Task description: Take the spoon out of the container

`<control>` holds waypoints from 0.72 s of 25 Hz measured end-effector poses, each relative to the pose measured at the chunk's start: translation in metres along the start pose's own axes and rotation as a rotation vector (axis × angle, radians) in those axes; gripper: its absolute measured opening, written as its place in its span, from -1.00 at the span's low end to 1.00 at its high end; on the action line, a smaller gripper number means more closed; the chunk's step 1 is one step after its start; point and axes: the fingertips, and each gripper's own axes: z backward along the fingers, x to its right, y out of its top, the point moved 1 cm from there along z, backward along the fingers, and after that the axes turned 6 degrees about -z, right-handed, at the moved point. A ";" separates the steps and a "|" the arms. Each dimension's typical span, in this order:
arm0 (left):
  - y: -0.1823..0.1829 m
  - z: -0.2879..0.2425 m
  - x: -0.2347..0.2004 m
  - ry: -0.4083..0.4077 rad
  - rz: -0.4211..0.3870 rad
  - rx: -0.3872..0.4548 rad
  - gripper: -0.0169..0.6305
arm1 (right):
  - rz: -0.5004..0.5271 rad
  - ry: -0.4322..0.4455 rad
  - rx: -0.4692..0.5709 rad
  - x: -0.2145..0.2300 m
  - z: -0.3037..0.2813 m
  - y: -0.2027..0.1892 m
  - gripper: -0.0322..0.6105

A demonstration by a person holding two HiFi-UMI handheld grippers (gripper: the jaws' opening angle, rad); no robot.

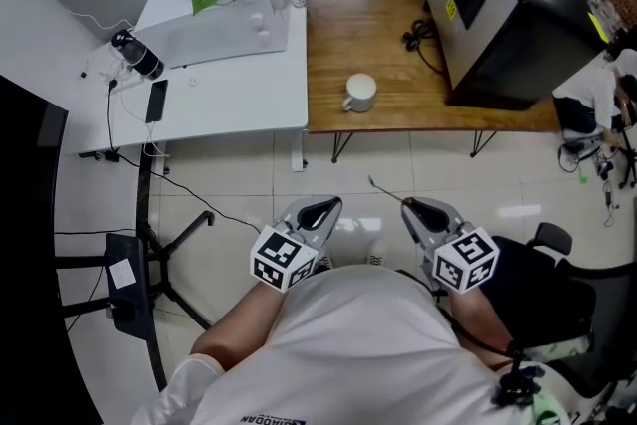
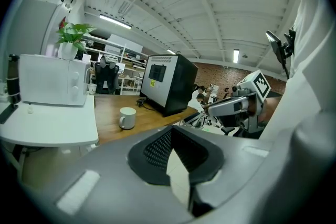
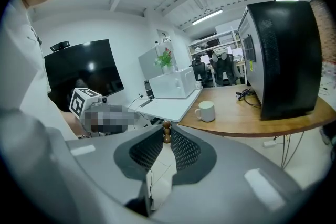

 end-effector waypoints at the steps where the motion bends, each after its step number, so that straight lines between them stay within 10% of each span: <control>1: 0.000 0.000 0.000 0.000 0.001 0.000 -0.93 | 0.001 -0.001 -0.001 0.000 0.000 0.000 -0.74; 18: 0.004 -0.005 0.001 -0.012 -0.010 0.004 -0.93 | 0.002 -0.006 -0.002 0.003 0.004 -0.001 -0.74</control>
